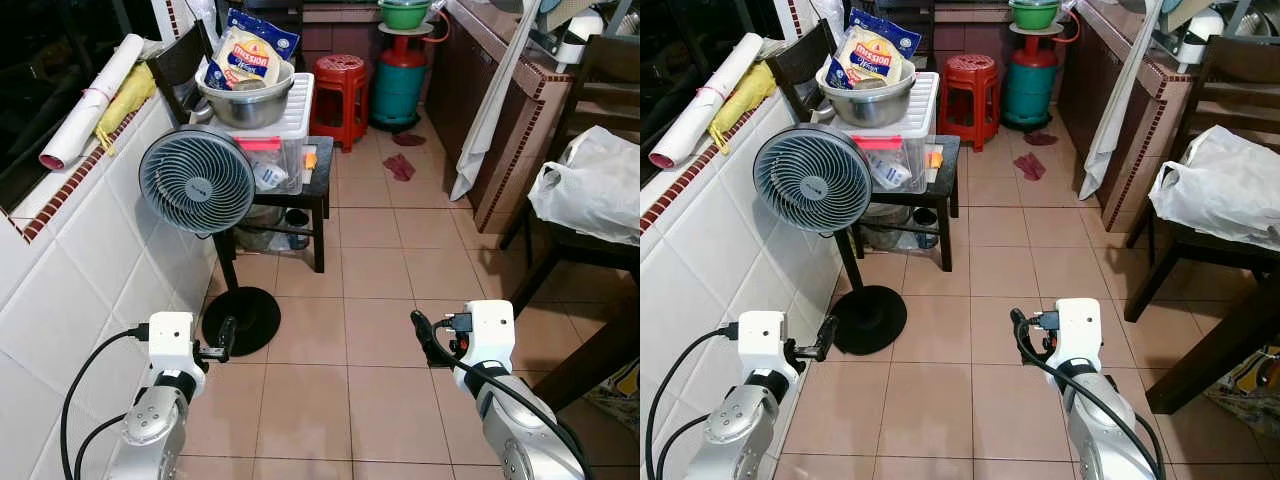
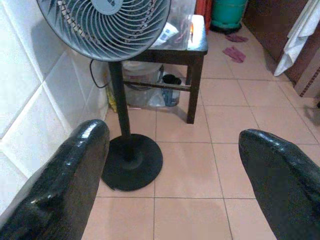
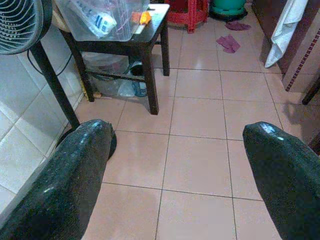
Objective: Setting the table
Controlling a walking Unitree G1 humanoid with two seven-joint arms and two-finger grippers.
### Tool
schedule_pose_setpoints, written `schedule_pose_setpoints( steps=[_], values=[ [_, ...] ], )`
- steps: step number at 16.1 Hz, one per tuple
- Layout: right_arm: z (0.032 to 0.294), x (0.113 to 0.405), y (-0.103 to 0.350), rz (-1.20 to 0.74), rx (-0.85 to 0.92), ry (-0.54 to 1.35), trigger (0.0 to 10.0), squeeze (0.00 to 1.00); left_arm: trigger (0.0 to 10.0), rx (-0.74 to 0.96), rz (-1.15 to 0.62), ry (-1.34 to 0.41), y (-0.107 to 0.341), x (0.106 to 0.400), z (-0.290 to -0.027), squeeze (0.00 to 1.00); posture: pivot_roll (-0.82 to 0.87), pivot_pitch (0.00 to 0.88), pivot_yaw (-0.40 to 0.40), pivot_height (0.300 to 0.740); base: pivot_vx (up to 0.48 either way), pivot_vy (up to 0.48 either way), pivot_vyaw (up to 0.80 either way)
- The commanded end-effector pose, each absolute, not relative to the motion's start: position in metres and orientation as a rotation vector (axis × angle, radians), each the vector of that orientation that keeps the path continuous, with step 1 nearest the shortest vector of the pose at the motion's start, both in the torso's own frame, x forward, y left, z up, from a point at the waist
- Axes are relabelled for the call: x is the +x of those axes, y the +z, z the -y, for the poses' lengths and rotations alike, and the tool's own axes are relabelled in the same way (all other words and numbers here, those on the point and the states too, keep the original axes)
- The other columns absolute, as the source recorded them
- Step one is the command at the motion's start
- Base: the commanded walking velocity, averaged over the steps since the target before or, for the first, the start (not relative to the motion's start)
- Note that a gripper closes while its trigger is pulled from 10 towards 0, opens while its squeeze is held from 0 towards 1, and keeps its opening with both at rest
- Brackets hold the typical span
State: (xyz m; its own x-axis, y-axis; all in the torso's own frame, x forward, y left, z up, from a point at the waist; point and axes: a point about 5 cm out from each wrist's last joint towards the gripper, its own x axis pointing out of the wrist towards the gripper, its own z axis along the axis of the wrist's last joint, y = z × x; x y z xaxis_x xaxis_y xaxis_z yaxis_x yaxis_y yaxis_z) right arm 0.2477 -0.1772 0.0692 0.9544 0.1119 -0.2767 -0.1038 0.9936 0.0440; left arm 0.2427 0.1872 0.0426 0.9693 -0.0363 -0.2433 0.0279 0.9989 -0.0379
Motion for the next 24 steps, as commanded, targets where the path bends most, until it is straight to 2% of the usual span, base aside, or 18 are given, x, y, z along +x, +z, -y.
schedule_pose_setpoints(
  steps=[1,11,16,24],
  values=[
    [0.178,0.248,0.069,-0.295,0.033,0.105,10.0,0.00,10.0,-0.029,-0.239,-0.039,0.046,0.244,-0.186,0.00,-0.10,0.000,0.031,0.740,0.000,0.000,-0.76],
    [0.177,0.247,0.067,-0.314,0.041,0.112,10.0,0.00,10.0,-0.054,-0.233,-0.027,0.049,0.247,-0.188,0.00,-0.10,0.000,0.027,0.740,0.000,0.000,-0.74],
    [0.175,0.247,0.068,-0.306,0.049,0.113,10.0,0.00,10.0,-0.077,-0.218,-0.019,0.055,0.257,-0.196,0.00,-0.10,0.000,0.035,0.740,0.000,0.000,-0.74],
    [0.178,0.251,0.073,-0.278,0.051,0.092,10.0,0.00,10.0,-0.067,-0.195,-0.056,0.056,0.257,-0.191,0.00,-0.11,0.000,0.042,0.740,0.000,0.000,-0.74]
  ],
)
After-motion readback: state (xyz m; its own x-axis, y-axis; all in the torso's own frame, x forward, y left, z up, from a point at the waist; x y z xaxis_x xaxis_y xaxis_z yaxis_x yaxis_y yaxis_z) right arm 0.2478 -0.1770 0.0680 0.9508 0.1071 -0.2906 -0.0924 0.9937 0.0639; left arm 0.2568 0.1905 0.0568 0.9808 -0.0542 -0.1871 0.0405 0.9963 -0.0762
